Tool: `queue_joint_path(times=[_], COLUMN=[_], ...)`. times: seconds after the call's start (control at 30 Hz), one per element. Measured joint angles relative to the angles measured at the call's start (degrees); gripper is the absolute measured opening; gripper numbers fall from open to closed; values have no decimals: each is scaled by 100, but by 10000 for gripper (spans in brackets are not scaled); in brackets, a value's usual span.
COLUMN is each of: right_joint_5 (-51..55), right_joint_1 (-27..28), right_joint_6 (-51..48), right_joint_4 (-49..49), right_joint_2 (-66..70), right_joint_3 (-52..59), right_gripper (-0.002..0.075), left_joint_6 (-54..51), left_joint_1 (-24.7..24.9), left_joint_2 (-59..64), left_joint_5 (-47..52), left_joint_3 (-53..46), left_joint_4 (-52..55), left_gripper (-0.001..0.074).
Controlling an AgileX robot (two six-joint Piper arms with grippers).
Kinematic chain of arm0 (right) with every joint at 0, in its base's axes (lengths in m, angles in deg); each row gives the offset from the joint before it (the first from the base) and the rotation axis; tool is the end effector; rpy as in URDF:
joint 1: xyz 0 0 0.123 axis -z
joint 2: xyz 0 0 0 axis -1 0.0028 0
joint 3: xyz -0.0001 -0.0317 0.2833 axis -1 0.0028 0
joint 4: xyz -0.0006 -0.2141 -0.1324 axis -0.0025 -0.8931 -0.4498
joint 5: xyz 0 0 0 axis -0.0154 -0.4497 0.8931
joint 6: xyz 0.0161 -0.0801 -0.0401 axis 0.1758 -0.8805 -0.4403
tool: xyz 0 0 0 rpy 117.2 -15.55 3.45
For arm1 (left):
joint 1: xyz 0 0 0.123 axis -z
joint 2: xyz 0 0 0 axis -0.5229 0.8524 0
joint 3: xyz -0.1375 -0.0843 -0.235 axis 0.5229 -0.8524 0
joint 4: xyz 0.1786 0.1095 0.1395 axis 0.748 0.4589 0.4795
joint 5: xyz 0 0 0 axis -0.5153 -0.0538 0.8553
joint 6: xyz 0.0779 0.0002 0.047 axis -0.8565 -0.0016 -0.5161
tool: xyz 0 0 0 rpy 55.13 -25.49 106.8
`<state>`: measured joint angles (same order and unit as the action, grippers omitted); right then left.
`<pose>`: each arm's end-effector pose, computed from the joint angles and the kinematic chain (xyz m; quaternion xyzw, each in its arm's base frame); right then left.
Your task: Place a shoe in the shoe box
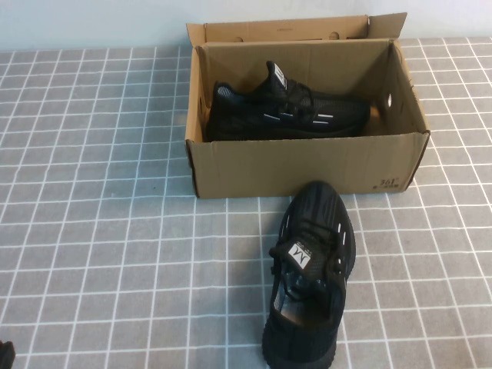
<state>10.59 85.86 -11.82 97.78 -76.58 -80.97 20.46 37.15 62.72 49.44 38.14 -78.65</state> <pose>0.0522 0.0085 0.1728 0.0098 0.8004 0.0819 0.5938 0.0519 -0.0060 0.1700 0.0795 0.8056 -0.0063 0.5871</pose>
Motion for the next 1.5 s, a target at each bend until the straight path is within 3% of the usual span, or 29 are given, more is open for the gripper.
queue_joint_path(times=[0.67, 1.0, 1.17, 1.33, 1.5], right_joint_5=[-138, -1344, -1717, -1176, 457], right_joint_1=[0, 0, 0, 0, 0], right_joint_6=[0, 0, 0, 0, -10], right_joint_4=[138, 2913, 3781, 4103, 3517], right_joint_2=[0, 0, 0, -8, 579], right_joint_3=[0, 0, 0, -134, -1234], right_gripper=[-16, -16, -16, -16, -16], left_joint_6=[0, 0, 0, 0, 0], left_joint_1=[0, 0, 0, 0, 0], left_joint_2=[0, 0, 0, 0, 0], left_joint_5=[0, 0, 0, 0, 0], left_joint_3=[0, 0, 0, 0, 0], left_joint_4=[0, 0, 0, 0, 0], left_gripper=[-1, -1, -1, -1, -1])
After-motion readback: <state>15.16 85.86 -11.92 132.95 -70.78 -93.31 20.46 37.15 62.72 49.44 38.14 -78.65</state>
